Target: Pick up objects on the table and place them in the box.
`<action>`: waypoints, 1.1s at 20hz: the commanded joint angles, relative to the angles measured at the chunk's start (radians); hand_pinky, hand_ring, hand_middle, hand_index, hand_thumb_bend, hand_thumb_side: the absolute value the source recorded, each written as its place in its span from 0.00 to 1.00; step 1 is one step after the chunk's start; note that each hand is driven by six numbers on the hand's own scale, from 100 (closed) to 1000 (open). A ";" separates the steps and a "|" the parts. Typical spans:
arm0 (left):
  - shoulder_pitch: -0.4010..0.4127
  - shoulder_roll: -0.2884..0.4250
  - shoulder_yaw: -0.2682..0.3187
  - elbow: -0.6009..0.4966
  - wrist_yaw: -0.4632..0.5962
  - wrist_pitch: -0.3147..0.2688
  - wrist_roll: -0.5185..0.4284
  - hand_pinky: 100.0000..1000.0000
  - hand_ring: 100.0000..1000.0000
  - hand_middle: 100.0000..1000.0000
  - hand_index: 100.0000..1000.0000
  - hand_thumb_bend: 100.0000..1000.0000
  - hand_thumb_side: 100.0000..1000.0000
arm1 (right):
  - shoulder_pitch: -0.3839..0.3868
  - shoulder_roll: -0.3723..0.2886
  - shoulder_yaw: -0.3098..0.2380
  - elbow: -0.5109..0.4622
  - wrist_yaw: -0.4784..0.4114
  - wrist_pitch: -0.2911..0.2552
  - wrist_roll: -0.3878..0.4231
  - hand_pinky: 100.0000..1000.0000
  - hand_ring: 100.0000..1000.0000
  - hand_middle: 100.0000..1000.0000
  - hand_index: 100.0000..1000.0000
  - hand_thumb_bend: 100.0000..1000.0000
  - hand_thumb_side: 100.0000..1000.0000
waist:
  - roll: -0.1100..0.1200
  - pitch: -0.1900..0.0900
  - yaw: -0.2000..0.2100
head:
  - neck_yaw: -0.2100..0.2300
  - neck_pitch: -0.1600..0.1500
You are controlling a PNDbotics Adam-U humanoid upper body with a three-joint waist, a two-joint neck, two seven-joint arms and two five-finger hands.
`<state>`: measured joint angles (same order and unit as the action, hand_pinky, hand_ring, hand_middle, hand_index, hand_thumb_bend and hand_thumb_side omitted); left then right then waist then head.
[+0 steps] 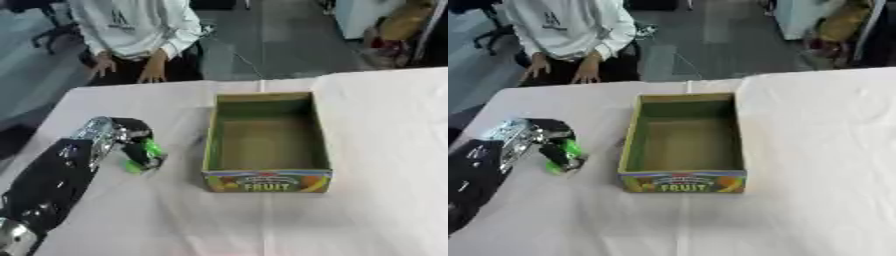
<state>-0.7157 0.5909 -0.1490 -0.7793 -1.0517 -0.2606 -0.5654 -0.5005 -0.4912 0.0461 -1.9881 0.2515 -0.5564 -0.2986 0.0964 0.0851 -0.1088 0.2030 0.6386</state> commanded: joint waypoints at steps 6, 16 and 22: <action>-0.036 0.080 -0.008 -0.079 0.112 -0.014 -0.198 0.00 0.00 0.00 0.30 0.00 0.69 | 0.001 -0.025 -0.005 -0.012 0.003 0.000 0.003 0.23 0.40 0.49 0.62 0.00 0.67 | 0.000 -0.020 0.008 | 0.004 0.004; -0.080 0.070 -0.045 -0.193 0.307 -0.071 -0.038 0.00 0.00 0.00 0.28 0.00 0.61 | 0.001 -0.026 -0.003 -0.012 0.004 0.001 0.004 0.24 0.40 0.49 0.62 0.00 0.67 | 0.003 -0.022 0.005 | 0.007 0.005; -0.141 0.033 -0.089 -0.212 0.345 -0.121 0.039 0.00 0.00 0.00 0.25 0.00 0.57 | -0.007 -0.021 0.003 -0.012 -0.002 -0.001 0.009 0.24 0.40 0.49 0.62 0.00 0.67 | 0.006 -0.022 -0.002 | 0.014 0.006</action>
<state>-0.8329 0.6092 -0.2361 -0.9703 -0.7180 -0.3750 -0.5432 -0.4924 -0.4993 0.0503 -1.9881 0.2526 -0.5564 -0.2944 0.1056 0.0784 -0.1097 0.2033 0.6470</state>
